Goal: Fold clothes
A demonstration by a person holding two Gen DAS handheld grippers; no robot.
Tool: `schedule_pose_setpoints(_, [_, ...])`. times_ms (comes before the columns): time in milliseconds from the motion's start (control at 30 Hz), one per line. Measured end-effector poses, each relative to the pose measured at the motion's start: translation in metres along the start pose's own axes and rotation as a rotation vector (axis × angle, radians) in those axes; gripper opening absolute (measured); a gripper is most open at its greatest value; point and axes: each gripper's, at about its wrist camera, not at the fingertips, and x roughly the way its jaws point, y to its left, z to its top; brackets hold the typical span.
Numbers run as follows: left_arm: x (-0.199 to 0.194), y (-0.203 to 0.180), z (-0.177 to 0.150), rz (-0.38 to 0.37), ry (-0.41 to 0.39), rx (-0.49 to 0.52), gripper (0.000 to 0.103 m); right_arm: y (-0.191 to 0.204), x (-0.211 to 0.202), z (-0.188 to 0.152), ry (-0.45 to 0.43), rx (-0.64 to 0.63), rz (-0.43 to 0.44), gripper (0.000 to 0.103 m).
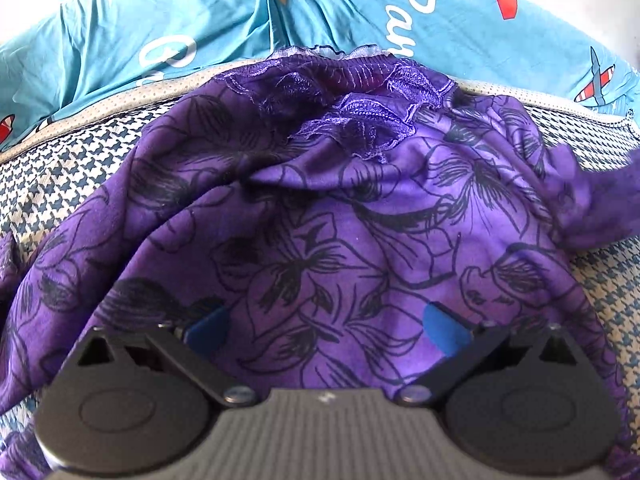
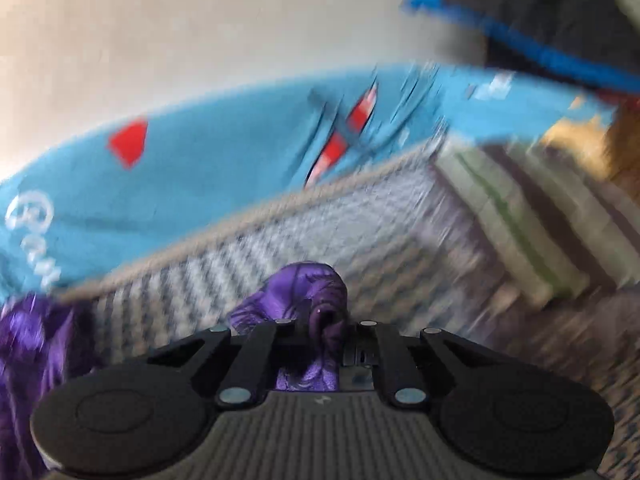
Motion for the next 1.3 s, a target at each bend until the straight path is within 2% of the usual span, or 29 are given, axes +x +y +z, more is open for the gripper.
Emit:
schedule_pose_setpoints(67, [0.000, 0.000, 0.000, -0.001, 0.001, -0.001, 0.103, -0.008, -0.012, 0.008, -0.101, 0.015, -0.116, 0.010])
schedule_pose_setpoints(100, [0.000, 0.000, 0.000, -0.002, 0.003, -0.001, 0.103, -0.015, -0.013, 0.010, -0.115, 0.041, -0.155, 0.010])
schedule_pose_setpoints(233, [0.002, -0.002, 0.000, 0.005, 0.005, 0.013, 0.103, -0.034, 0.001, 0.009, -0.021, 0.116, -0.217, 0.010])
schedule_pose_setpoints(300, [0.002, -0.002, -0.001, 0.007, 0.004, 0.015, 0.103, -0.039, -0.001, 0.008, -0.041, 0.115, -0.278, 0.010])
schedule_pose_setpoints(500, [0.002, -0.003, 0.001, 0.009, 0.006, 0.016, 0.103, -0.044, -0.010, 0.014, -0.077, 0.121, -0.319, 0.011])
schedule_pose_setpoints(533, [0.001, -0.003, 0.000, 0.009, 0.004, 0.018, 0.103, -0.044, -0.014, 0.016, -0.109, 0.114, -0.370, 0.011])
schedule_pose_setpoints(600, [-0.002, -0.003, -0.003, 0.009, -0.004, 0.024, 0.103, -0.044, -0.021, 0.020, -0.169, 0.102, -0.462, 0.031])
schedule_pose_setpoints(633, [-0.004, -0.003, -0.005, 0.009, -0.008, 0.028, 0.103, -0.048, -0.024, 0.022, -0.176, 0.117, -0.454, 0.032])
schedule_pose_setpoints(700, [-0.007, -0.002, -0.008, 0.009, -0.016, 0.034, 0.103, -0.054, -0.029, 0.025, -0.144, 0.147, -0.330, 0.032])
schedule_pose_setpoints(900, [-0.016, -0.002, -0.017, 0.009, -0.041, 0.055, 0.103, -0.040, -0.026, 0.010, 0.038, 0.167, -0.095, 0.034])
schedule_pose_setpoints(1100, [-0.032, -0.003, -0.042, -0.006, -0.055, 0.058, 0.103, -0.018, -0.040, -0.007, 0.132, 0.138, 0.062, 0.042])
schedule_pose_setpoints(1300, [-0.048, 0.001, -0.062, -0.018, -0.066, 0.026, 0.103, -0.005, -0.067, -0.027, 0.217, 0.185, 0.230, 0.047])
